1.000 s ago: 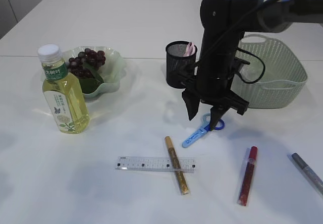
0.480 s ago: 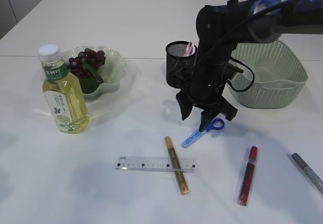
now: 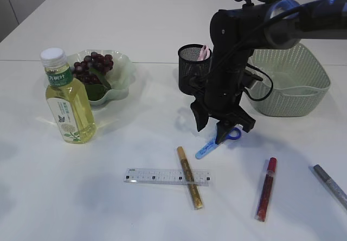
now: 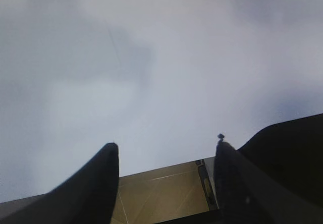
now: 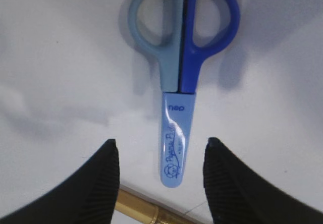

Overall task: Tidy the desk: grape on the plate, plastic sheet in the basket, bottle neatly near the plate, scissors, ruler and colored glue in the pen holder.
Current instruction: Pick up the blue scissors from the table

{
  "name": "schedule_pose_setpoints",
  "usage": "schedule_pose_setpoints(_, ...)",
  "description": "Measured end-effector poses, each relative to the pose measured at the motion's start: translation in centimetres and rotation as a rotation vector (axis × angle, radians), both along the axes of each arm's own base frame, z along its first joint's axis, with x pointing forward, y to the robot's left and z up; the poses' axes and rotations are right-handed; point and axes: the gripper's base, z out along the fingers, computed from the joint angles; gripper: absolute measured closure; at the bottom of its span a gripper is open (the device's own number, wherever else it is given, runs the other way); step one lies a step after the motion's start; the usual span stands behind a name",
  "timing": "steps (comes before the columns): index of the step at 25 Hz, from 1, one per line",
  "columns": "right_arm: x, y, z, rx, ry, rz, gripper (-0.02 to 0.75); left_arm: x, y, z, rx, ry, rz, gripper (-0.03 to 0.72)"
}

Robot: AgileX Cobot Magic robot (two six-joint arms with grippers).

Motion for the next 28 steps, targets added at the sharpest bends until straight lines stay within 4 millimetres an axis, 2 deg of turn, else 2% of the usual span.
schedule_pose_setpoints(15, 0.3, -0.6, -0.4, -0.022, 0.007, -0.029, 0.307, 0.0, 0.0, 0.0, 0.0, 0.0, 0.0, 0.253)
schedule_pose_setpoints(22, 0.2, -0.5, -1.9, -0.024, 0.053, -0.035, 0.307, 0.0, 0.0, 0.0, -0.002, 0.001, 0.0, 0.253)
schedule_pose_setpoints(28, 0.3, -0.6, -2.0, -0.025, 0.056, -0.039, 0.307, 0.0, 0.0, 0.0, -0.002, 0.001, 0.0, 0.253)
